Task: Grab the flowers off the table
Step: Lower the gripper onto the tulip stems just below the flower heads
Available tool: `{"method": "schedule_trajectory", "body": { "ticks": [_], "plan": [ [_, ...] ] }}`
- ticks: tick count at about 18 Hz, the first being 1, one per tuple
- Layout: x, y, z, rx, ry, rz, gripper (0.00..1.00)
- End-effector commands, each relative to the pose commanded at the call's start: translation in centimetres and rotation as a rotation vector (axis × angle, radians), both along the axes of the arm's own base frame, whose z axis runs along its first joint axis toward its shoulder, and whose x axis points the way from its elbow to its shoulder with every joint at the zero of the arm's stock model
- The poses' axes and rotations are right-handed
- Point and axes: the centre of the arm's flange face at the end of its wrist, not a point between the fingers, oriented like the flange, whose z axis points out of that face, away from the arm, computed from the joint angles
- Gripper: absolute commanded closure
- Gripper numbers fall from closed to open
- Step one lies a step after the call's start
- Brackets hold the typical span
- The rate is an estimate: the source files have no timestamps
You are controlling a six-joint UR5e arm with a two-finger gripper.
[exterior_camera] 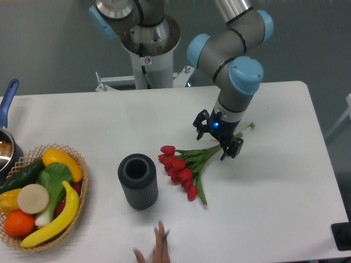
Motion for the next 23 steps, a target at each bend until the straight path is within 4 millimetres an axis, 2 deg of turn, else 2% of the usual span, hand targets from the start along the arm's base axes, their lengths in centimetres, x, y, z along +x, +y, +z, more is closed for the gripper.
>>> {"method": "schedule_trajectory", "body": {
  "ticks": [8, 23],
  "plan": [
    [0.1, 0.1, -3.0, -0.037, -0.044, -0.009, 0.0],
    [2.0, 0.9, -4.8, -0.097, -0.051, -0.059, 0.0]
  ]
}}
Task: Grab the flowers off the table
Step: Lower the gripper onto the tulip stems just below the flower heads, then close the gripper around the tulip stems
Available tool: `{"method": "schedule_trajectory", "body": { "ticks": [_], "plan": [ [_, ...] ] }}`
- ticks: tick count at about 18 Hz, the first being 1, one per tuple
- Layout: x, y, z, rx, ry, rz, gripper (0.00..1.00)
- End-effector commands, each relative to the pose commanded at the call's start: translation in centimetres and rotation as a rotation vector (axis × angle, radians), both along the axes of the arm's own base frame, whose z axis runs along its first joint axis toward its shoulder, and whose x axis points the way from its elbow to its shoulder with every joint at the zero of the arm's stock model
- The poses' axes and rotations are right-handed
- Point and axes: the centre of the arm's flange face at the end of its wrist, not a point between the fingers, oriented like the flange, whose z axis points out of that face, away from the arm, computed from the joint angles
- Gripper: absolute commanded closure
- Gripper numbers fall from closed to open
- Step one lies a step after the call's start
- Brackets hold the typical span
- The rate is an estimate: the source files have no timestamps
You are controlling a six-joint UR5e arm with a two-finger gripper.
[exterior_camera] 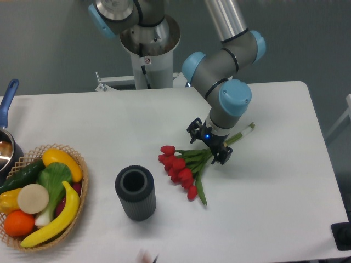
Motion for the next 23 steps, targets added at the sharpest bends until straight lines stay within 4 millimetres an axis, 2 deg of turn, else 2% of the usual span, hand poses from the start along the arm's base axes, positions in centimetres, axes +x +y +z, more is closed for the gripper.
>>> {"method": "schedule_trajectory", "body": {
  "ticks": [7, 10, 12, 18, 21, 22, 23],
  "plan": [
    [0.1, 0.0, -0.3, -0.002, -0.003, 0.0, 0.0],
    [0.1, 0.0, -0.4, -0.002, -0.001, -0.002, 0.19],
    [0.0, 0.1, -0.4, 0.001, 0.008, -0.002, 0.27],
    [0.1, 0.3, -0.3, 0.002, 0.012, 0.0, 0.45],
    [-0.5, 0.5, 0.6, 0.014, 0.029, -0.002, 0.5],
    [-0.8, 0.7, 1.1, 0.019, 0.039, 0.003, 0.58],
    [-0.9, 0.7, 1.2, 0.02, 0.041, 0.006, 0.6]
  ]
}}
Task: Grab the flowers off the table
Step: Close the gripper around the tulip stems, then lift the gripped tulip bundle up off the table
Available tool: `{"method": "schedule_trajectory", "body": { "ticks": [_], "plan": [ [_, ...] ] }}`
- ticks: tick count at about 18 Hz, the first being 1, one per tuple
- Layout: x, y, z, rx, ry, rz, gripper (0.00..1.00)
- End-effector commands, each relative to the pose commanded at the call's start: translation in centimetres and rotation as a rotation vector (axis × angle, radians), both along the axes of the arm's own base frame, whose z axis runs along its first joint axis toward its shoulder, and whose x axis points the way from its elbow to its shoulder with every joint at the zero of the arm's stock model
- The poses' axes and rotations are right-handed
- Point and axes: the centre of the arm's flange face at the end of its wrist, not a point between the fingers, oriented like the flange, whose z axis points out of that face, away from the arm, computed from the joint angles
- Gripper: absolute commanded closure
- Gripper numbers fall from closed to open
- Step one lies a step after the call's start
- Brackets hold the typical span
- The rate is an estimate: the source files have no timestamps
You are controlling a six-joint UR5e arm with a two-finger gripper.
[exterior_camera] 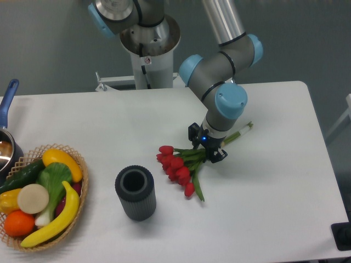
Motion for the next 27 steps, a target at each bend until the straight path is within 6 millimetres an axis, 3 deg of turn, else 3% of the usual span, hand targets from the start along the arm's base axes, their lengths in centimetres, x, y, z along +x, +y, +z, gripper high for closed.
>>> {"method": "schedule_trajectory", "body": {
  "ticks": [5, 12, 15, 17, 22, 27],
  "plan": [
    [0.0, 0.0, 0.8, 0.009, 0.007, 0.0, 0.63],
    [0.2, 1.0, 9.8, 0.234, 0.059, 0.006, 0.63],
    [0.4, 0.4, 13.2, 0.307, 0.084, 0.015, 0.63],
    [0.9, 0.1, 14.9, 0.355, 0.088, 0.017, 0.63],
    [-0.4, -2.2, 18.7, 0.526, 0.059, 0.098, 0.63],
    [-1.3, -1.9, 21.1, 0.655, -0.012, 0.178, 0.63]
  ]
}}
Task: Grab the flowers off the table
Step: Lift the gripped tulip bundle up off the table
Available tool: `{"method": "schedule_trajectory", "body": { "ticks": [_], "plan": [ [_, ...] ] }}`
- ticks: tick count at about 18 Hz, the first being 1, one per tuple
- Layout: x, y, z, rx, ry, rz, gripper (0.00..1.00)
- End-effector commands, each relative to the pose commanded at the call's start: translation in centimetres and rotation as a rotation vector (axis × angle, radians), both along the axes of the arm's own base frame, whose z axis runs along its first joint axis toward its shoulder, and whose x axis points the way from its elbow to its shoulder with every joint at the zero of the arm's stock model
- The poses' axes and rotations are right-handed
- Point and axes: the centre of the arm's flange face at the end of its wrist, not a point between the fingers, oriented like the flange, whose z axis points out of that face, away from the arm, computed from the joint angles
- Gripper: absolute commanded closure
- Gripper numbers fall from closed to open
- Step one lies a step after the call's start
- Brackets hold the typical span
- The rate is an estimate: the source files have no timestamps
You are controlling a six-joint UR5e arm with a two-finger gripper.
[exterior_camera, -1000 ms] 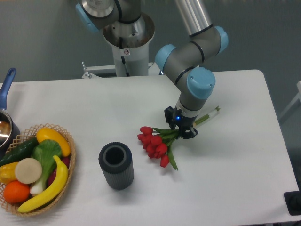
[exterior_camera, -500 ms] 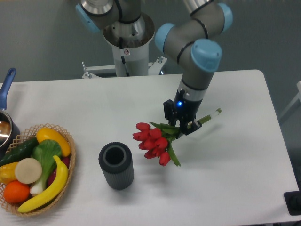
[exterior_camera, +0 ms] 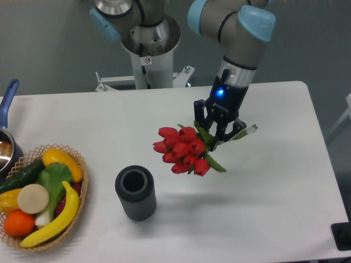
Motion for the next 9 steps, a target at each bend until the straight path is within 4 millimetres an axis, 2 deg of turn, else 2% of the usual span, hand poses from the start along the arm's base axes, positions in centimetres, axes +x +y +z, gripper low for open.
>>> {"method": "schedule_trajectory", "body": {
  "ticks": [4, 9],
  "plan": [
    [-0.6, 0.3, 2.0, 0.081, -0.049, 0.029, 0.63],
    [-0.7, 0.5, 2.4, 0.122, -0.089, 0.039, 0.63]
  ]
}}
